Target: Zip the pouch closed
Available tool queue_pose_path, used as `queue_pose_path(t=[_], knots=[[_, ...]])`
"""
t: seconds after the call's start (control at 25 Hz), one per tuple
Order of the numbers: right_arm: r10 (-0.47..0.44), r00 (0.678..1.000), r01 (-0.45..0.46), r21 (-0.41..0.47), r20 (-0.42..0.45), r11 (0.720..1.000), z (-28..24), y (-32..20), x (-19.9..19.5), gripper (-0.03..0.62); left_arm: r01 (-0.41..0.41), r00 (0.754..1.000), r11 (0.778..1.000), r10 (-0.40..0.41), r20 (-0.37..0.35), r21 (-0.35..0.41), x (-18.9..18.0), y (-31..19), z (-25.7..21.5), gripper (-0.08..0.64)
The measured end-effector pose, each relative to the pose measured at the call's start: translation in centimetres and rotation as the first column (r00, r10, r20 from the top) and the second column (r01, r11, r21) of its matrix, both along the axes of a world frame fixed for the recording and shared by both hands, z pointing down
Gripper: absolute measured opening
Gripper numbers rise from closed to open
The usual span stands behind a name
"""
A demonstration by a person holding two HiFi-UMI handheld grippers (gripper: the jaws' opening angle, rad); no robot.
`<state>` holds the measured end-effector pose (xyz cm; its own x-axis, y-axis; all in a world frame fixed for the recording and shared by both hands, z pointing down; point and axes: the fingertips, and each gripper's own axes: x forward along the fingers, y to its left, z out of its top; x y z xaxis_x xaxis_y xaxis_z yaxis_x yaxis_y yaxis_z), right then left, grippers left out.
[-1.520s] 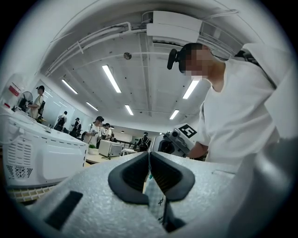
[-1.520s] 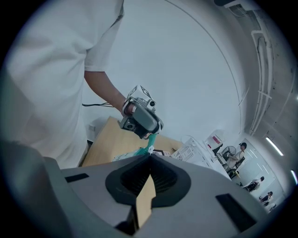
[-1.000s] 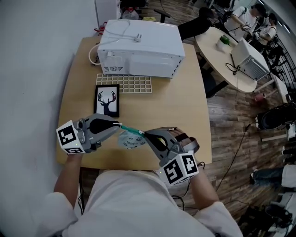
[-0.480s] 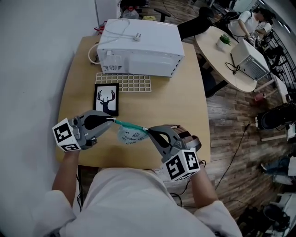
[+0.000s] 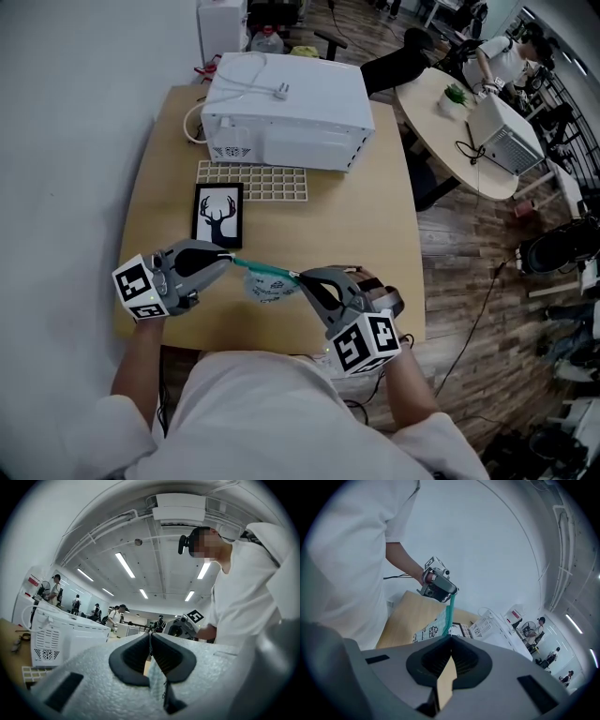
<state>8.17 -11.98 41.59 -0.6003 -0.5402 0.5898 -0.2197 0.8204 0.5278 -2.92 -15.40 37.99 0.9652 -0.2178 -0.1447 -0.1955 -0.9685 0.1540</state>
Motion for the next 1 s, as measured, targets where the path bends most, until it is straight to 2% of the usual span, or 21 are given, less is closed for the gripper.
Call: queue_pose_path(t=[0.32, 0.72, 1.0], knots=[[0.004, 1.000, -0.004, -0.008, -0.009, 1.000, -0.1, -0.3, -0.5, 0.003, 0.042, 0.999, 0.999, -0.042, -0.013, -0.014, -2.0, -0.7, 0.0, 0.023], [0.035, 0.999, -0.035, 0.000, -0.002, 0.999, -0.7, -0.3, -1.7, 0.003, 0.033, 0.999, 0.999, -0.033, -0.006, 0.004, -3.3, -1.3, -0.1, 0.023], [0.055, 0.998, -0.055, 0.003, -0.024, 0.998, -1.0, 0.1, -2.0, 0.003, 0.016, 0.999, 0.999, -0.017, -0.031, -0.029, -3.5, -1.8, 0.5, 0.023]])
